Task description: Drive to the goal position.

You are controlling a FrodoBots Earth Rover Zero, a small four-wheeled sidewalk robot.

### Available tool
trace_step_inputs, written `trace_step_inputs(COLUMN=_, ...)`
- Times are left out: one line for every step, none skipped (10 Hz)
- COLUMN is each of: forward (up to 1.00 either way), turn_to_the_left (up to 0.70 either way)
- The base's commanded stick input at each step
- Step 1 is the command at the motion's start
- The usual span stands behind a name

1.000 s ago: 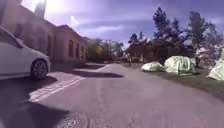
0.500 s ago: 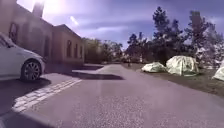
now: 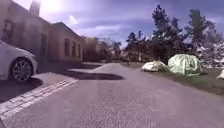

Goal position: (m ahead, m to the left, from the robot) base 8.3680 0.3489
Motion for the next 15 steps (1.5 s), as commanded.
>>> trace_step_inputs(forward=0.70, turn_to_the_left=0.07)
trace_step_inputs(forward=0.70, turn_to_the_left=0.07)
trace_step_inputs(forward=0.70, turn_to_the_left=0.07)
trace_step_inputs(forward=0.70, turn_to_the_left=0.07)
trace_step_inputs(forward=0.70, turn_to_the_left=0.07)
trace_step_inputs(forward=0.70, turn_to_the_left=0.07)
trace_step_inputs(forward=0.70, turn_to_the_left=0.07)
trace_step_inputs(forward=0.70, turn_to_the_left=0.07)
trace_step_inputs(forward=0.70, turn_to_the_left=0.07)
trace_step_inputs(forward=0.70, turn_to_the_left=0.07)
trace_step_inputs(forward=0.70, turn_to_the_left=0.07)
trace_step_inputs(forward=0.70, turn_to_the_left=0.07)
trace_step_inputs(forward=0.70, turn_to_the_left=0.07)
trace_step_inputs(forward=0.70, turn_to_the_left=0.07)
trace_step_inputs(forward=0.70, turn_to_the_left=0.07)
